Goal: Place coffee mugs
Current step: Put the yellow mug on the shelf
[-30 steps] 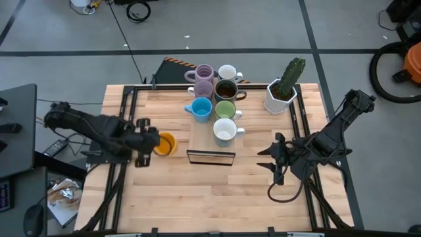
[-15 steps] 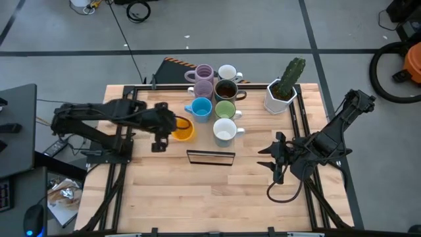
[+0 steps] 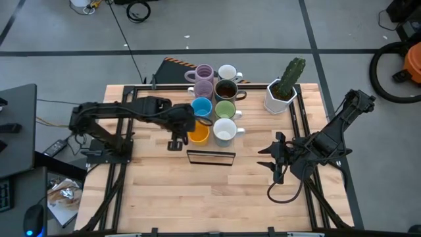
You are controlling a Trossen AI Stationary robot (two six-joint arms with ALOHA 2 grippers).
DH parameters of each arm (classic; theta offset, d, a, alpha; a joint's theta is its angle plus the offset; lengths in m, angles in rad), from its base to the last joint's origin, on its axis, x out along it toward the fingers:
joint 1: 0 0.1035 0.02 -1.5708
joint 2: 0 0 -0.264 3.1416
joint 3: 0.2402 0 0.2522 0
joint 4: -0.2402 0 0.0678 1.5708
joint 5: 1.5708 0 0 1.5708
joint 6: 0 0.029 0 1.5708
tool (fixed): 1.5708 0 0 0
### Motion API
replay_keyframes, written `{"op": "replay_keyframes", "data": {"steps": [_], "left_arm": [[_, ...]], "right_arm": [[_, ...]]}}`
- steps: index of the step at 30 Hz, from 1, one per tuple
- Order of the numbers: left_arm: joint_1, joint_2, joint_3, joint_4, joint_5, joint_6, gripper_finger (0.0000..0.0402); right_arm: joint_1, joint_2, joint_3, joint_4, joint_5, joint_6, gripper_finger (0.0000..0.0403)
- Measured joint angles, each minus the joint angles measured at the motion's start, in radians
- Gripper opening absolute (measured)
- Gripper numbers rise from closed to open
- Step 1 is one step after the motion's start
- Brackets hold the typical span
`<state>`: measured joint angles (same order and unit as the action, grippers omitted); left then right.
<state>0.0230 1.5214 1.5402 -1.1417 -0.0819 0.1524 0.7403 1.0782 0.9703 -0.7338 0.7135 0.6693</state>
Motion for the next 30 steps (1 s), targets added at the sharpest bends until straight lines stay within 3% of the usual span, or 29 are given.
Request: {"op": "replay_keyframes", "data": {"steps": [22,30], "left_arm": [[0.02,0.062,0.001,0.042,0.03,0.011,0.0057],[0.019,0.063,0.001,0.066,0.027,0.012,0.0157]], "right_arm": [[0.0,0.0,0.0,0.01,-0.001,-0.017,0.0192],[0.0,0.0,0.0,0.003,-0.001,-0.019,0.0192]]}}
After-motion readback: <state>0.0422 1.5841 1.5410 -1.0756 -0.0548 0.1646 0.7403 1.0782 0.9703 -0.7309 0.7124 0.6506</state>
